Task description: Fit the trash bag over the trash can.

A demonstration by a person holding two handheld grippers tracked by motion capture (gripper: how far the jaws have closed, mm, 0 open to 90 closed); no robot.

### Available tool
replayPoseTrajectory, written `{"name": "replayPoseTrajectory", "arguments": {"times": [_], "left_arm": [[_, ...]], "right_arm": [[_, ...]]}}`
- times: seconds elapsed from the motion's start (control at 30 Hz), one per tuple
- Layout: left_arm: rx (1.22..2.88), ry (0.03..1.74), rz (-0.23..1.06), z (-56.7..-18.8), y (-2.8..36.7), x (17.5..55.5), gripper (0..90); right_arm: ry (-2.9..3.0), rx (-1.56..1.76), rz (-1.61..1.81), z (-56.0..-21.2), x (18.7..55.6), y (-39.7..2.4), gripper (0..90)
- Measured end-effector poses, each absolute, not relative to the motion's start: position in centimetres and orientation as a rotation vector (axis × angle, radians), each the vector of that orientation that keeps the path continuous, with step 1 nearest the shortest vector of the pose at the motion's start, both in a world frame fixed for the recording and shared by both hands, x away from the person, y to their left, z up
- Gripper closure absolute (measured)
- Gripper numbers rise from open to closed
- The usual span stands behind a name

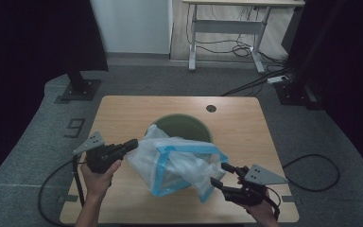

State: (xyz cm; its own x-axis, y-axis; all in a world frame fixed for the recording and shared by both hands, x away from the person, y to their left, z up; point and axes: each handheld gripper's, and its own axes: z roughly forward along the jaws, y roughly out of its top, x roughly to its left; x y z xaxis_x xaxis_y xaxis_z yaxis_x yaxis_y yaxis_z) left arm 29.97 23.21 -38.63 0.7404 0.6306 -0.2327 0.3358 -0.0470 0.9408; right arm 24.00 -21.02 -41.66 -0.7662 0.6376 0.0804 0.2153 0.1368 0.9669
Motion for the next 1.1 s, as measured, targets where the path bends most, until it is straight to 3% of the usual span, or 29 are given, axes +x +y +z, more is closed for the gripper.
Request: {"name": "replayPoseTrajectory", "arguments": {"times": [0.2, 0.53, 0.63, 0.67, 0.7, 0.73, 0.87, 1.1], "left_arm": [[1.656, 0.781, 0.284, -38.5, 23.1, 30.0, 89.9], [1.655, 0.781, 0.286, -38.3, 23.1, 30.1, 89.9], [1.655, 0.779, 0.286, -38.2, 23.1, 30.2, 89.9], [1.656, 0.778, 0.285, -38.2, 23.1, 30.2, 89.9], [1.658, 0.778, 0.285, -38.3, 23.1, 30.2, 89.9], [1.658, 0.778, 0.285, -38.3, 23.1, 30.2, 89.9], [1.663, 0.781, 0.285, -38.3, 23.2, 30.5, 89.9], [1.697, 0.779, 0.309, -38.0, 23.1, 31.2, 89.9]], "right_arm": [[2.046, 0.861, 1.613, -40.4, 26.7, -22.3, 34.9], [2.056, 0.863, 1.567, -41.6, 29.0, -21.1, 38.0], [2.050, 0.862, 1.493, -42.3, 29.6, -20.5, 45.9], [2.041, 0.867, 1.488, -42.5, 29.8, -20.4, 52.1], [2.043, 0.847, 1.511, -42.5, 30.2, -20.5, 65.7], [2.043, 0.847, 1.511, -42.5, 30.2, -20.5, 65.7], [2.016, 0.849, 1.505, -41.8, 30.8, -20.8, 87.8], [1.965, 0.834, 1.533, -39.6, 32.0, -20.8, 88.9]]}}
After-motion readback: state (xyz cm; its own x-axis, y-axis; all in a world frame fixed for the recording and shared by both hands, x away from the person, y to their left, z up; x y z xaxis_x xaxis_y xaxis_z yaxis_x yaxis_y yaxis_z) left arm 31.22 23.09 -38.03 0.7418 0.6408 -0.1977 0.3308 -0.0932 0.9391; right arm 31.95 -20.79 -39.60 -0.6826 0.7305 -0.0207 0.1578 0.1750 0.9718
